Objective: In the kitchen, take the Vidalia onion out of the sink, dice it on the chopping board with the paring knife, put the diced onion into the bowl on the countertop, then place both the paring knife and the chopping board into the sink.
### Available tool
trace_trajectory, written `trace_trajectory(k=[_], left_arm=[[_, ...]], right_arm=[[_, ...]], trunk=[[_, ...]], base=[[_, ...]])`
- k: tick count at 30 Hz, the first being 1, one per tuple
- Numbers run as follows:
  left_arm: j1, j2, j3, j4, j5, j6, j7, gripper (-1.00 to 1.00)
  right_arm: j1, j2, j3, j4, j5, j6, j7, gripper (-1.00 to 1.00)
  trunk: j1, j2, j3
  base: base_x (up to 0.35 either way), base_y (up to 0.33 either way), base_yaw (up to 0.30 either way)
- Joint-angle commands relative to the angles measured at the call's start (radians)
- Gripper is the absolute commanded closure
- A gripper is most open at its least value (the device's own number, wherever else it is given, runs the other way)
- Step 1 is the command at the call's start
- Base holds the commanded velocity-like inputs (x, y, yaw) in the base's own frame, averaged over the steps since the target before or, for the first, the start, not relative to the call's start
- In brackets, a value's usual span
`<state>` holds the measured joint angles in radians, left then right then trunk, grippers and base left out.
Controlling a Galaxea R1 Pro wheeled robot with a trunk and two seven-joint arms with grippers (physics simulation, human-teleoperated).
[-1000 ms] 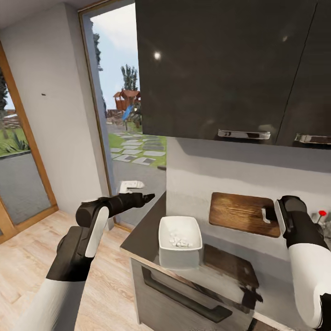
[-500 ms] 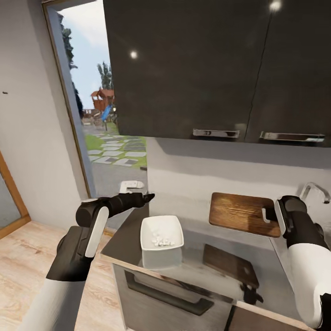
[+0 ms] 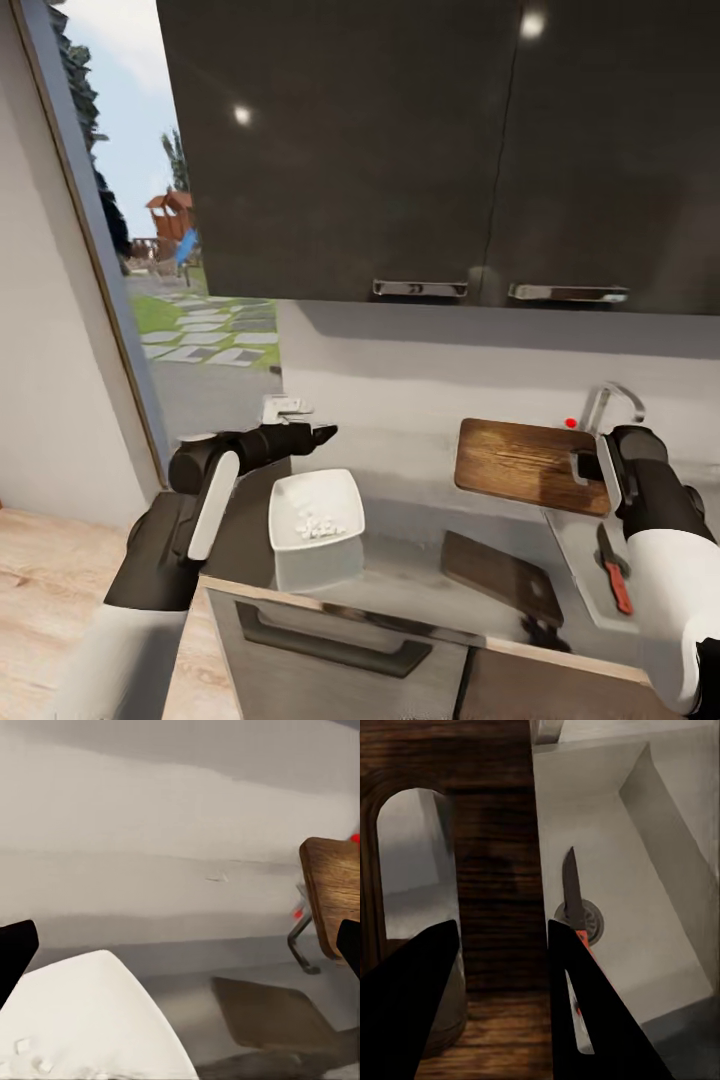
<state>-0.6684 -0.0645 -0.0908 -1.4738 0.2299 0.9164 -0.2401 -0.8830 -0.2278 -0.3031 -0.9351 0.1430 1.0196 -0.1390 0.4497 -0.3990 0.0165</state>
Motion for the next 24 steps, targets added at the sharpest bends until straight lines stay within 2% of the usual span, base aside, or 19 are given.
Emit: trace_trajectory(k=[1, 9, 18, 24], left_arm=[[0.0, -0.001, 0.002, 0.017, -0.001, 0.004, -0.004, -1.0], [0.0, -0.002, 0.002, 0.048, -0.001, 0.004, -0.005, -1.0], [0.0, -0.001, 0.002, 0.044, -0.001, 0.003, -0.005, -1.0], [0.0, -0.001, 0.002, 0.044, -0.001, 0.003, -0.005, -1.0]], right_arm=[[-0.001, 0.0, -0.001, -0.001, 0.004, 0.004, 0.006, 1.0], [-0.001, 0.0, -0.002, -0.001, 0.004, 0.004, 0.006, 1.0], [-0.001, 0.001, -0.002, 0.009, 0.003, 0.003, 0.007, 1.0], [-0.002, 0.0, -0.002, 0.07, 0.003, -0.001, 0.008, 1.0]], trunk=[[0.0, -0.001, 0.0], [0.0, -0.001, 0.0], [0.0, -0.001, 0.0], [0.0, -0.001, 0.0]], base=[[0.0, 0.0, -0.253], [0.0, 0.0, -0.233], [0.0, 0.0, -0.027], [0.0, 0.0, 0.0]])
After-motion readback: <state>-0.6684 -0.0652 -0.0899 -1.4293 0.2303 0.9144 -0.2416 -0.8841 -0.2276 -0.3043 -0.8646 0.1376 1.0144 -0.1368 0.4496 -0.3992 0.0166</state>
